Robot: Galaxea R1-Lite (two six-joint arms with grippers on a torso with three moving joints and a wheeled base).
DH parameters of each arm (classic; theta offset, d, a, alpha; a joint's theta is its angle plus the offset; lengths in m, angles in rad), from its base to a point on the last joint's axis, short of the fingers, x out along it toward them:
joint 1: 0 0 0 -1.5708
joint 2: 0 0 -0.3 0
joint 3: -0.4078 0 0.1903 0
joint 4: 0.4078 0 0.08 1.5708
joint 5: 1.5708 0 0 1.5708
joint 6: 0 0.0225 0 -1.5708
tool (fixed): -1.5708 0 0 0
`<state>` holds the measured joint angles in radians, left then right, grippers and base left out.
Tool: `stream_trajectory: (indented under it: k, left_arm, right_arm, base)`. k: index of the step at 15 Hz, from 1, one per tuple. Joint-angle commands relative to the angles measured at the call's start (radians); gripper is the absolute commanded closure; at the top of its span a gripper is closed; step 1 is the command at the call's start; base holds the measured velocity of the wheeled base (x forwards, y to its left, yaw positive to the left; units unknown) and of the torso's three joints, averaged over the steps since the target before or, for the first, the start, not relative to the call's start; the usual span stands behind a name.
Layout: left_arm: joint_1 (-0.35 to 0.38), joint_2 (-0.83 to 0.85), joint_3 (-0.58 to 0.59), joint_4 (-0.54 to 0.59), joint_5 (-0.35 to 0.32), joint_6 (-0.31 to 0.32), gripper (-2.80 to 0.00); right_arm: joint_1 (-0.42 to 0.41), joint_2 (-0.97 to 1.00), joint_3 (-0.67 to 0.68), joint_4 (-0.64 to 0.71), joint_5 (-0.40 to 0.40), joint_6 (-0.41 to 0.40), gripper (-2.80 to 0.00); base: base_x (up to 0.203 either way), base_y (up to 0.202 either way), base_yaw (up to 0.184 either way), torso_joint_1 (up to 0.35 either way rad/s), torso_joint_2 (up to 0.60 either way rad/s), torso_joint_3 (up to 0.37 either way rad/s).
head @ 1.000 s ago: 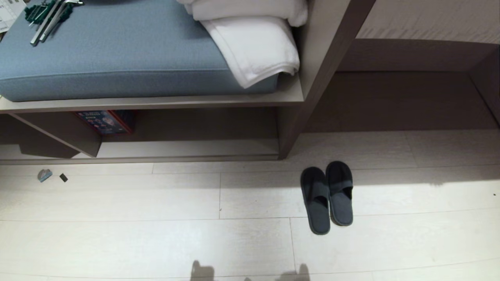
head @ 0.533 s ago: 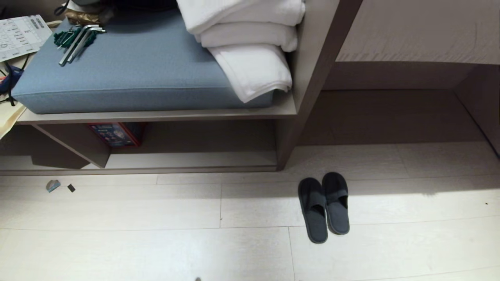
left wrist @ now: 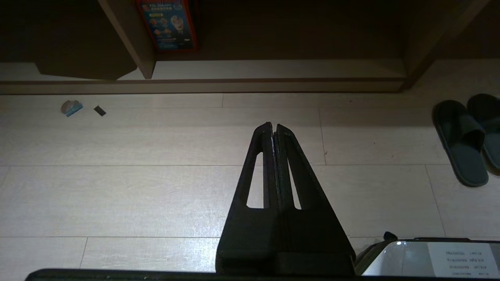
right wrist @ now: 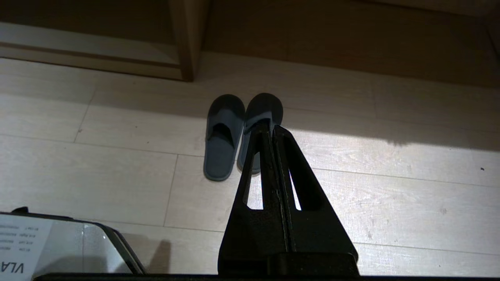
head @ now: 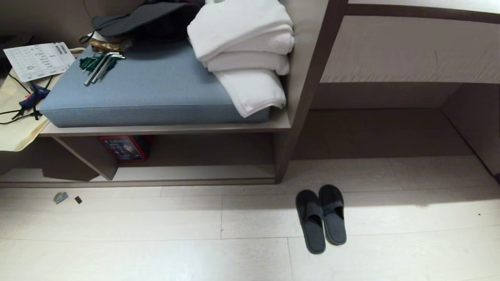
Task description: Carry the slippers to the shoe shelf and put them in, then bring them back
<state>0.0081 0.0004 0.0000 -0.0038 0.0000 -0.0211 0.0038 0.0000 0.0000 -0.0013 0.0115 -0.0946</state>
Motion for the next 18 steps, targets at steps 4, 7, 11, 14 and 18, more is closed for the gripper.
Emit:
stream_trajectory:
  k: [4,7,11,14,18]
  left_arm:
    - [0.001,0.001,0.0,-0.001,0.0,0.0,0.0]
    - [0.001,0.001,0.0,-0.001,0.0,0.0,0.0]
    - [0.001,0.001,0.0,-0.001,0.0,0.0,0.0]
    - [0.0,0.001,0.0,-0.001,0.0,0.0,0.0]
    - [0.001,0.001,0.0,-0.001,0.0,0.0,0.0]
  right_arm:
    - [0.001,0.002,0.0,0.0,0.001,-0.001,0.0]
    - [0.001,0.002,0.0,0.0,0.001,-0.001,0.0]
    - [0.001,0.002,0.0,0.0,0.001,-0.001,0.0]
    - [0.001,0.002,0.0,0.0,0.001,-0.001,0.0]
    - [0.001,0.002,0.0,0.0,0.001,-0.001,0.0]
  base:
    - [0.0,0.0,0.0,0.001,0.0,0.199]
    - [0.0,0.0,0.0,0.005,0.0,0.199]
    - [0.0,0.0,0.0,0.003,0.0,0.198]
    - [0.0,0.0,0.0,0.003,0.0,0.204]
    - [0.0,0.0,0.0,0.002,0.0,0.203]
